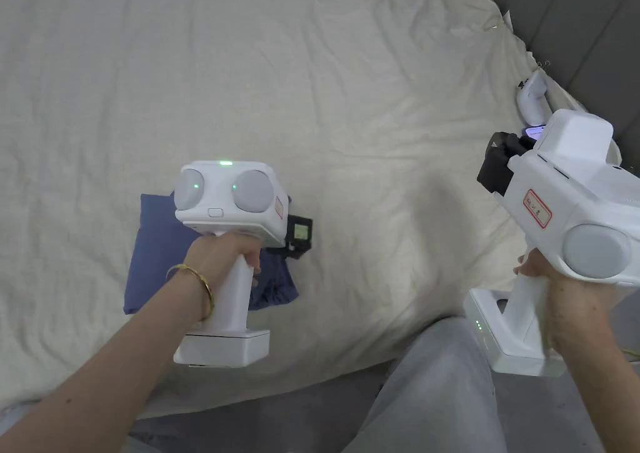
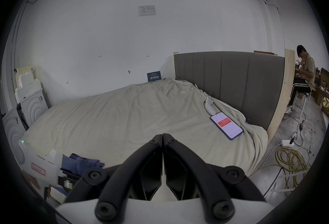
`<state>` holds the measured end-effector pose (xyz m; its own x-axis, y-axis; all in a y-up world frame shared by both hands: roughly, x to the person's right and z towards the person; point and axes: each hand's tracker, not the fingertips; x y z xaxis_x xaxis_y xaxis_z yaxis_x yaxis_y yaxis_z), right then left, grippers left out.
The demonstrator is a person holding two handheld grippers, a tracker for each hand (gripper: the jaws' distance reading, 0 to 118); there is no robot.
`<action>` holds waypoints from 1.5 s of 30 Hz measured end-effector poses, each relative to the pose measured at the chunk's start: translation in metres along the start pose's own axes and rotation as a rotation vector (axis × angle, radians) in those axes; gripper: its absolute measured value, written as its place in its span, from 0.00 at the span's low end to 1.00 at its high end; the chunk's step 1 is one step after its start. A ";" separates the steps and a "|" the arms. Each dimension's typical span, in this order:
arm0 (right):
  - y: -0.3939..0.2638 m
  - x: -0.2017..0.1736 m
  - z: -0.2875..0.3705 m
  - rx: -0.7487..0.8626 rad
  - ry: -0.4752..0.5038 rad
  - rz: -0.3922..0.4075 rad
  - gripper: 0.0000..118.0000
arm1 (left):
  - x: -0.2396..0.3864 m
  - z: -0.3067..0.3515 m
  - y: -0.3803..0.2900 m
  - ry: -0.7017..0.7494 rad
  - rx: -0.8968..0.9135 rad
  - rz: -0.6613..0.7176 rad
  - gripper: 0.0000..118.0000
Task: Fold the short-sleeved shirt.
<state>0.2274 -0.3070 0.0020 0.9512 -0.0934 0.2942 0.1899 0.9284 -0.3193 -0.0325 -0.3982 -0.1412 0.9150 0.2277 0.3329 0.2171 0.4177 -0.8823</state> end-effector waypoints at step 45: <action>0.013 -0.024 -0.002 0.019 0.047 0.023 0.00 | -0.002 0.064 0.003 -0.015 0.610 -0.013 0.00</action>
<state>0.2077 -0.2931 -0.0115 0.9658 -0.0880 0.2439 0.1633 0.9371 -0.3085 -0.0552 -0.3406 -0.1230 0.9076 0.2298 0.3514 -0.0097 0.8482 -0.5296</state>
